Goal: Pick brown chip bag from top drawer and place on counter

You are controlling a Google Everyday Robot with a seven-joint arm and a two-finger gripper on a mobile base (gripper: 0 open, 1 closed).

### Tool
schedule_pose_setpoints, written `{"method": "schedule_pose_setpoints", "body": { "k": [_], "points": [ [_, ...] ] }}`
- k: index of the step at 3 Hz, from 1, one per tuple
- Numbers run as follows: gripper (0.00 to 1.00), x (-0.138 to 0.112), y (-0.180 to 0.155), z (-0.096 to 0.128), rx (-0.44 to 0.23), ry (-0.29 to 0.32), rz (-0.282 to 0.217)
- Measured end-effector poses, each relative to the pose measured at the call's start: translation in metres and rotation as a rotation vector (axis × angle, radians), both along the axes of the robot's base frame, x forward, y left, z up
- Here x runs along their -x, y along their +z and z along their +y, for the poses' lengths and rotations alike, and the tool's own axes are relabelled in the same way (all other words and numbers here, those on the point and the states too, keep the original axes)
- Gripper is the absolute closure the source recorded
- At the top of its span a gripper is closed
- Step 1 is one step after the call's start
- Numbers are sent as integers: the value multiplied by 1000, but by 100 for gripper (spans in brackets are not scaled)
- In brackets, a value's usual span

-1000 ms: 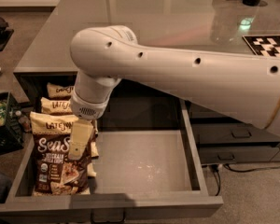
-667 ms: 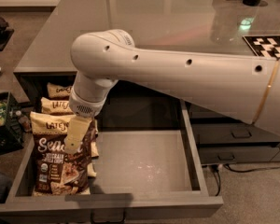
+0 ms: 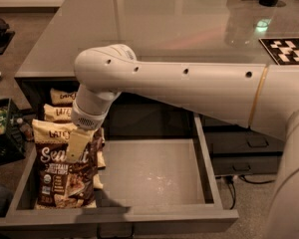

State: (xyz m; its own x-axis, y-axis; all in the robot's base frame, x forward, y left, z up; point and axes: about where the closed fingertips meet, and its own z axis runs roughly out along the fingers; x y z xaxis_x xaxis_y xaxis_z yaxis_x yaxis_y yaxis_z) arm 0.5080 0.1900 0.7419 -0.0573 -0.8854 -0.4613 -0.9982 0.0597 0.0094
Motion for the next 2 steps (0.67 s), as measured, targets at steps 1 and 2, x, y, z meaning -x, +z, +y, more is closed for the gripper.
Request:
{"method": "schedule_pose_setpoints", "body": {
  "k": [1,2],
  "points": [
    [41,0,0,0,0,0,0],
    [64,0,0,0,0,0,0]
  ]
}}
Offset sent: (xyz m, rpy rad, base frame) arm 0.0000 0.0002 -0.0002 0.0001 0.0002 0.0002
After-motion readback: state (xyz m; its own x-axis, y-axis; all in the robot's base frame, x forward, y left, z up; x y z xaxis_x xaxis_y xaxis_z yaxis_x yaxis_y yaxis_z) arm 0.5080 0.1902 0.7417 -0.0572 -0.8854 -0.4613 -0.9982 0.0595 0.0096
